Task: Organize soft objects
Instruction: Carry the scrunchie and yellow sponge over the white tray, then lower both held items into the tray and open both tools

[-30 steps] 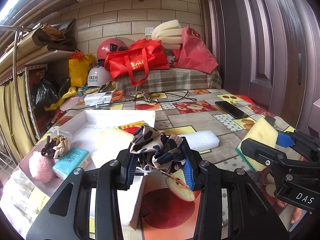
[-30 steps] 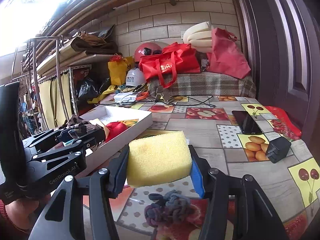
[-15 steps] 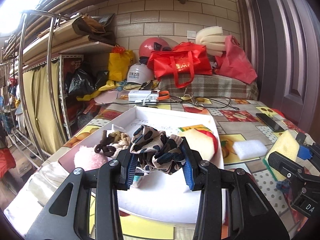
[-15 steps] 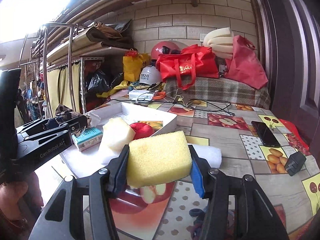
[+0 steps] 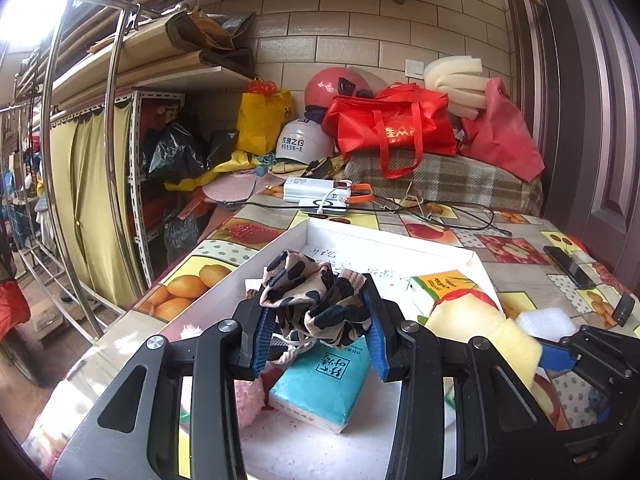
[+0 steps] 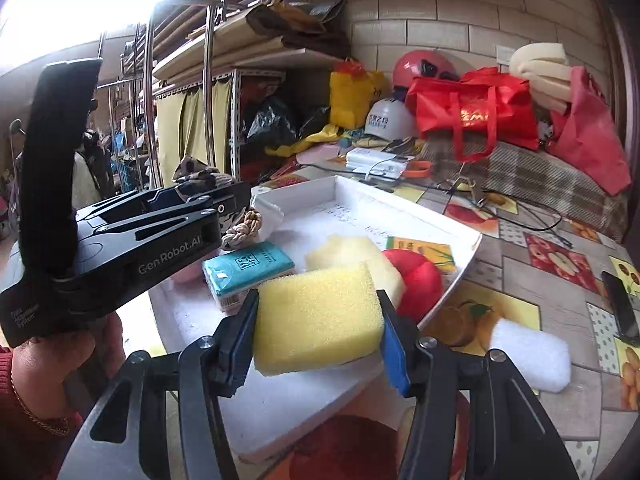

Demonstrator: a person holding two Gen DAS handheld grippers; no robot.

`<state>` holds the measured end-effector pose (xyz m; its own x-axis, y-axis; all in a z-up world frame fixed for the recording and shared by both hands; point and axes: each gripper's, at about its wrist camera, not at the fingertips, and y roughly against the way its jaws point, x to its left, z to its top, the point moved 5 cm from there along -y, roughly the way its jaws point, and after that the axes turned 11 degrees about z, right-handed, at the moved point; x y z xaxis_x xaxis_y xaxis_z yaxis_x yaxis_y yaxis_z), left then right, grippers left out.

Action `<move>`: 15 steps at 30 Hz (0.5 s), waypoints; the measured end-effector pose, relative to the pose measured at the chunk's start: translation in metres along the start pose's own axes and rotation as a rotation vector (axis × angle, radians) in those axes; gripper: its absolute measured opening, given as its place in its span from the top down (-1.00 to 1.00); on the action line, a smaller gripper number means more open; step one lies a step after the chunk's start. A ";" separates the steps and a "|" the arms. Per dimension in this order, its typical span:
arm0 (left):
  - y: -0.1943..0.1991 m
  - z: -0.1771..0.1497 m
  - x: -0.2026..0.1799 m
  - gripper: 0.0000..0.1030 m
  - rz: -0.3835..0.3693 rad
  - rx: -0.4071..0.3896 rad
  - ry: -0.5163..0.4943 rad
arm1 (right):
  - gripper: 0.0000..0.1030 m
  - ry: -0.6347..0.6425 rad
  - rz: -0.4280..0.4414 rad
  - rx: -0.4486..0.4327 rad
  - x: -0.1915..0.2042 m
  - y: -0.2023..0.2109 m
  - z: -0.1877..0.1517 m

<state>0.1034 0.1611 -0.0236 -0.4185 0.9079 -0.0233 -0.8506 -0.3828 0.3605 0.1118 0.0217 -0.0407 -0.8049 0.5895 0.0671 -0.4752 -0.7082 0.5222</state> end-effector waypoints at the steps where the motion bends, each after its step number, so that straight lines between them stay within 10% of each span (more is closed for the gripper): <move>1: -0.002 0.001 0.000 0.23 -0.013 0.005 0.001 | -0.05 -0.012 0.010 0.020 -0.003 -0.006 0.001; 15: -0.040 0.010 -0.002 0.23 -0.057 0.080 0.016 | -0.05 -0.037 -0.110 0.023 -0.031 -0.034 0.022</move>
<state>0.1414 0.1765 -0.0286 -0.3760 0.9246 -0.0607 -0.8452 -0.3153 0.4315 0.1610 0.0359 -0.0424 -0.7347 0.6773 0.0393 -0.5511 -0.6295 0.5477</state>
